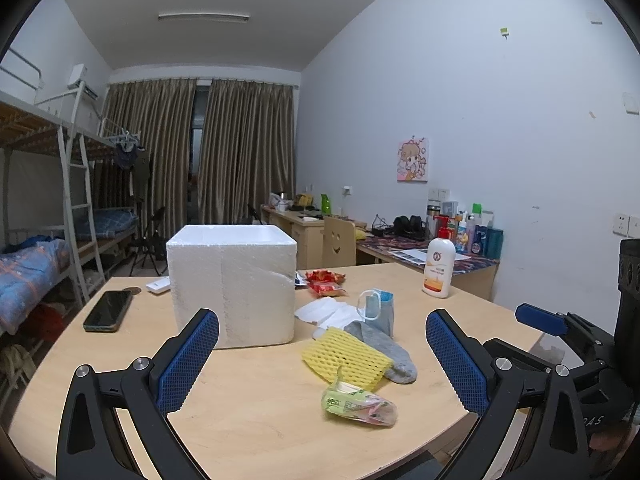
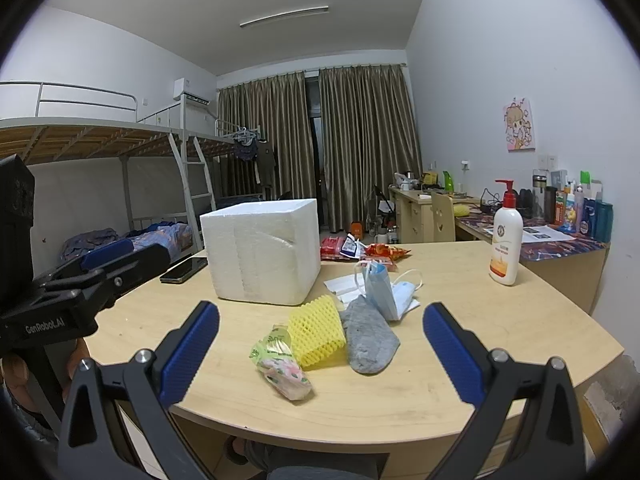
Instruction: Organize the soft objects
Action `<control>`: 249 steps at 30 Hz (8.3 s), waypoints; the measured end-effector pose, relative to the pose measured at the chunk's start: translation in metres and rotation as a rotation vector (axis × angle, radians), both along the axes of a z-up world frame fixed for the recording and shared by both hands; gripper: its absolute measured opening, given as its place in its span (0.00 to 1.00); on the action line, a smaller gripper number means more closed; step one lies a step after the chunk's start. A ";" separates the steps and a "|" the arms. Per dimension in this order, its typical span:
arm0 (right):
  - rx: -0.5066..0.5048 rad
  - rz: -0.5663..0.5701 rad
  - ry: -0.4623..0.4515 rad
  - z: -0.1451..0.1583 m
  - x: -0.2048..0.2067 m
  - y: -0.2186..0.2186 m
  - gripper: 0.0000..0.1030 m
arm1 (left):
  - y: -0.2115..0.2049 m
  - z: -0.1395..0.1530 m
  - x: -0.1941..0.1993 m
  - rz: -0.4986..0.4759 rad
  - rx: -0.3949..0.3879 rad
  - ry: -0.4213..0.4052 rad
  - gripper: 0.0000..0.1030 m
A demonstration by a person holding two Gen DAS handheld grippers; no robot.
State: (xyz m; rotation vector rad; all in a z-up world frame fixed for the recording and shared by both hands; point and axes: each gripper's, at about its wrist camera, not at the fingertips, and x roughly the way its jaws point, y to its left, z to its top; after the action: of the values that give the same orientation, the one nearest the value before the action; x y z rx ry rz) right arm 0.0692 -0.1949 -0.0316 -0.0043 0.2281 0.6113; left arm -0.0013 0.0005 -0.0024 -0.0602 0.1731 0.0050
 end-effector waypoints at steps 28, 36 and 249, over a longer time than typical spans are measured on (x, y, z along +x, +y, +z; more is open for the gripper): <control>0.001 -0.003 0.018 -0.002 0.005 -0.002 1.00 | 0.002 -0.002 0.002 -0.024 -0.014 0.010 1.00; 0.010 -0.003 0.048 -0.008 0.017 -0.005 1.00 | 0.001 -0.008 0.009 -0.038 -0.020 0.013 1.00; -0.046 0.328 -0.030 0.126 0.141 0.141 0.08 | 0.091 0.080 0.150 0.069 0.033 0.131 0.62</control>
State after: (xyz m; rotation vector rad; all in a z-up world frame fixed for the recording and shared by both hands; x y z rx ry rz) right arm 0.2106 -0.0537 0.0942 -0.0966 0.2138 0.9315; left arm 0.1492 0.0918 0.0780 -0.0331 0.3015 0.0805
